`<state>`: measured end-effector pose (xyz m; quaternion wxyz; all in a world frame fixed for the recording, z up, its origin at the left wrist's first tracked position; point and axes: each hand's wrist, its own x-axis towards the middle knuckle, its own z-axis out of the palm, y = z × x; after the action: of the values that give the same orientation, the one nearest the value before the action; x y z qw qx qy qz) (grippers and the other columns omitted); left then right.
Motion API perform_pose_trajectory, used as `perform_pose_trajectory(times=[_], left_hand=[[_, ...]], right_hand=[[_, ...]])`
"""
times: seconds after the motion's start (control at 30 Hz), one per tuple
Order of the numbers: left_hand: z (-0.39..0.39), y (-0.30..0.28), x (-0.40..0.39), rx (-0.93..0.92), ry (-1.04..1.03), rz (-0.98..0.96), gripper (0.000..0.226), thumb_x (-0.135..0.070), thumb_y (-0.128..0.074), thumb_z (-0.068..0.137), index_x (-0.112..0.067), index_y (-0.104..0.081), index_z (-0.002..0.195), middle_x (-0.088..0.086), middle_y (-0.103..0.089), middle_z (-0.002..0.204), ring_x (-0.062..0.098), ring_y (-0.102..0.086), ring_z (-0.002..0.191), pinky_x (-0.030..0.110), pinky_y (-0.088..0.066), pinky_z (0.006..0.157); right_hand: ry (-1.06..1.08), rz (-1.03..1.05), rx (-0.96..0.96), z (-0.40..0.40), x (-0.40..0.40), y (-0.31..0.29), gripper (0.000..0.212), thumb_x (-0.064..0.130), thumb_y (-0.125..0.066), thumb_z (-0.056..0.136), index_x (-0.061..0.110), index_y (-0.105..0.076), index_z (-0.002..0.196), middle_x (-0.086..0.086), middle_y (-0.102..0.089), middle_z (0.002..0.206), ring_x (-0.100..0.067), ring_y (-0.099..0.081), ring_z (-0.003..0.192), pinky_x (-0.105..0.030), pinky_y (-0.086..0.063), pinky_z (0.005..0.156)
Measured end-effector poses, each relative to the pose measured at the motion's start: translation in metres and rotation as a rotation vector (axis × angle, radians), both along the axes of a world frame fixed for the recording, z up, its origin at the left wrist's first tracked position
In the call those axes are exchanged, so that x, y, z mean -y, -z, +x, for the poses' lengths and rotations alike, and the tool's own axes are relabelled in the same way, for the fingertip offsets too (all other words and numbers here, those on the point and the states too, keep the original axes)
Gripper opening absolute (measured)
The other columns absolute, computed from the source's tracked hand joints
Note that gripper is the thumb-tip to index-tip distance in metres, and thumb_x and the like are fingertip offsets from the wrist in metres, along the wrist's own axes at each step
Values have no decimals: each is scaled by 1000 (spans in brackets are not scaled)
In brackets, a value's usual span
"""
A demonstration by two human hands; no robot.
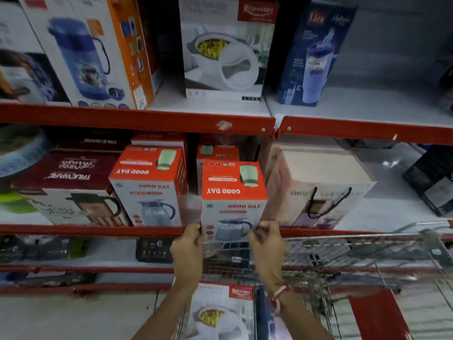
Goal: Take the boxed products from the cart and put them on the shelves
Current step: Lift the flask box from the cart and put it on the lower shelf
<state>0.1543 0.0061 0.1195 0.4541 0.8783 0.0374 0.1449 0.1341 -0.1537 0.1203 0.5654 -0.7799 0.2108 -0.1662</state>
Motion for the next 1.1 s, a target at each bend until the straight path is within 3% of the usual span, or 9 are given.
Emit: perform_pose_trajectory(times=[0.07,0.2,0.37,0.47,0.6,0.67,0.93,1.03,1.1], left_hand=[[26,1,1,33,-18,75,14,1,-71,75,-8,-64,83,3,-70,67,6,-57,58,14,-47,55],[64,8,1,-48,-36,86,11,0,-64,80,-4,-62,90,11,-72,78,14,-61,65,17,-45,56],[82,35,-1,-150,-31,149,12,-8,-62,84,-4,-61,95,14,-72,82,14,-59,65,21,-46,56],[88,41,-1,-219,-98,47,15,-13,-57,87,-1,-60,96,22,-70,90,29,-64,75,33,-54,61],[87,50,-4,-228,-44,148,14,-8,-63,84,-1,-58,95,18,-71,87,30,-70,79,36,-61,69],[85,55,-8,-231,-16,176,14,-10,-64,84,-3,-56,93,18,-72,86,30,-70,80,40,-61,71],[50,71,-21,-64,-12,84,14,-5,-60,86,-3,-60,100,11,-66,90,15,-58,77,22,-48,70],[17,101,-28,-164,28,153,10,-6,-56,88,-1,-60,96,14,-64,87,23,-60,75,30,-50,67],[-3,131,-34,-370,115,187,10,-9,-56,88,-3,-62,94,18,-68,88,31,-66,75,38,-57,69]], right_hand=[[1,-22,13,27,-2,-2,24,11,-70,81,13,-47,88,-1,-68,91,-15,-68,86,-26,-58,70],[-18,-74,-20,65,-6,8,26,6,-69,82,11,-44,87,-4,-65,88,-17,-65,82,-16,-50,62],[35,-113,-66,81,-12,38,19,5,-67,83,5,-52,94,-15,-71,97,-26,-69,91,-37,-59,78],[47,-111,-69,88,-17,46,22,0,-67,82,12,-49,90,-17,-71,96,-29,-69,89,-48,-59,80],[29,-103,-115,81,-17,56,20,2,-66,85,7,-48,92,-14,-70,96,-21,-67,83,-30,-58,71],[19,-128,-120,78,-15,58,18,5,-66,85,4,-49,93,-15,-71,93,-26,-70,82,-32,-59,66],[-75,-182,-176,36,9,84,22,1,-59,86,9,-56,106,1,-62,94,-11,-62,79,-27,-57,71],[-92,-126,-414,-5,22,132,14,5,-58,84,10,-61,96,-4,-63,98,-18,-61,83,-33,-55,73],[-184,-99,-662,-33,29,168,6,12,-55,81,16,-58,76,-8,-64,83,-18,-57,67,-28,-47,59]])
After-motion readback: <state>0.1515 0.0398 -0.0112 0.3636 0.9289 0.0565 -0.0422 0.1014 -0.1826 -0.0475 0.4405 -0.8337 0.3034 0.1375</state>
